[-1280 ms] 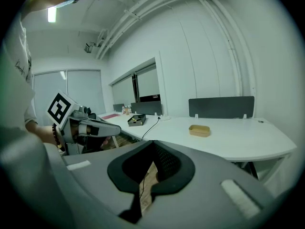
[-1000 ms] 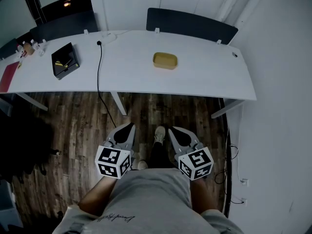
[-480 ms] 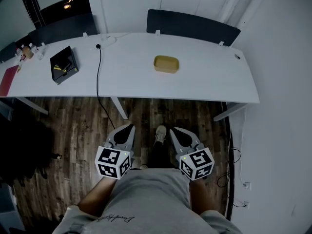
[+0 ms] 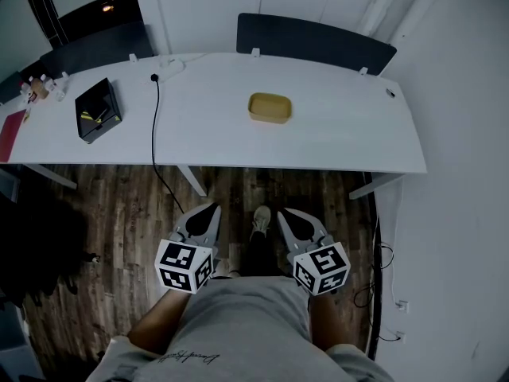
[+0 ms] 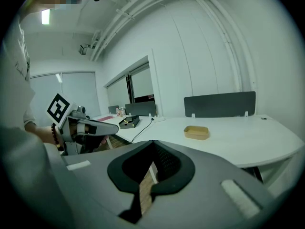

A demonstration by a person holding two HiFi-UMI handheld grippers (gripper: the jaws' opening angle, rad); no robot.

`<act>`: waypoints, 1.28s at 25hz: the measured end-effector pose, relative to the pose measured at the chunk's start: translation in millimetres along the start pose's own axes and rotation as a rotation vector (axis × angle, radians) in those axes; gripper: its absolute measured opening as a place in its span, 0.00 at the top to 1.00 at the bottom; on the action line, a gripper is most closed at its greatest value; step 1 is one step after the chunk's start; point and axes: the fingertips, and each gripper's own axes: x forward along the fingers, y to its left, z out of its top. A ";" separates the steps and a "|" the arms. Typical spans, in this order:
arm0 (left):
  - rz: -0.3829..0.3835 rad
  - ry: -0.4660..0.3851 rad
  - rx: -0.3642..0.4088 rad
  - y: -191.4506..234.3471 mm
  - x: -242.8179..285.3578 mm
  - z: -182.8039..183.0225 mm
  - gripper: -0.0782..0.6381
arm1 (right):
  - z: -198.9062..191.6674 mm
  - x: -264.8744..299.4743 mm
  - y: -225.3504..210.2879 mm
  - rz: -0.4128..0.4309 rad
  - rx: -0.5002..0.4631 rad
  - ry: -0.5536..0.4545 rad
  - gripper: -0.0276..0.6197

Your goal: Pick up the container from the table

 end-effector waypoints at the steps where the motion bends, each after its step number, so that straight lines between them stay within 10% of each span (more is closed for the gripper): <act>1: -0.002 0.001 0.000 0.3 5.6 1.6 0.89 | 0.9 2.0 -6.4 -0.005 0.003 0.001 0.93; 32: 0.049 0.022 -0.044 42.4 231.4 117.8 0.89 | 109.3 147.4 -203.6 0.066 -0.020 0.060 0.93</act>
